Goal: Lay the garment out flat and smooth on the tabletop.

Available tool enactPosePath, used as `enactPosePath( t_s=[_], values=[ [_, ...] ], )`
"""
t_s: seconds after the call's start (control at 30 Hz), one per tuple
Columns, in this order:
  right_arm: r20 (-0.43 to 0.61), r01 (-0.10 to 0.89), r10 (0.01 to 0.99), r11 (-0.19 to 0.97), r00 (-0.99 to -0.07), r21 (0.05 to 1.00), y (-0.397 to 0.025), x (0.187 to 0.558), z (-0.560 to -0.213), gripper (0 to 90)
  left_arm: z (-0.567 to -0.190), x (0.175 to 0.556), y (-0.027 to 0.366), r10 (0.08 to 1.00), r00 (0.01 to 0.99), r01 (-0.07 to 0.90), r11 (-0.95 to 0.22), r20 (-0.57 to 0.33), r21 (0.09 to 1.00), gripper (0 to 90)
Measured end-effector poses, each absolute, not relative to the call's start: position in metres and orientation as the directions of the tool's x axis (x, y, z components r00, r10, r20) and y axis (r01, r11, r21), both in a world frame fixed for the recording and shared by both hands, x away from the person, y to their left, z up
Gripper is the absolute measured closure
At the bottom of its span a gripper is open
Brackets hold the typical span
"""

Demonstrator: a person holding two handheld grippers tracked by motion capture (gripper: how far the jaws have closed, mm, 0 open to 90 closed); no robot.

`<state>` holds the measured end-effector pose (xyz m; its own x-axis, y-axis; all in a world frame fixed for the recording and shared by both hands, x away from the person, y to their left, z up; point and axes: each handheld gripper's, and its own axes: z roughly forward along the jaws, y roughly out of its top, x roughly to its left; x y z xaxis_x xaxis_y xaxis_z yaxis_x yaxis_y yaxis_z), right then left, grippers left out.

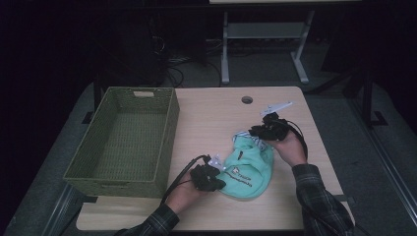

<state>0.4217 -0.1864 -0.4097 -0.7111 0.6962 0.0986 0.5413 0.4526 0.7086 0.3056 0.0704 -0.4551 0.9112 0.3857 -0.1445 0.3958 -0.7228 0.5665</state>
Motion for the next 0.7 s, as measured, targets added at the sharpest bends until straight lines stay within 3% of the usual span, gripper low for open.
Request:
enactPosePath(
  t_s=[0.3,0.7],
  values=[
    [0.086,0.531,0.66,0.513,-0.747,0.675,-0.156,0.433,-0.421,79.0,-0.455,0.306,0.071,0.384,0.912,0.394,-0.73,-0.141,0.559,88.7],
    [0.054,0.553,0.675,0.553,-0.736,0.624,-0.141,0.443,-0.448,75.8,-0.455,0.306,0.07,0.384,0.911,0.396,-0.723,-0.147,0.565,88.7]
  ],
)
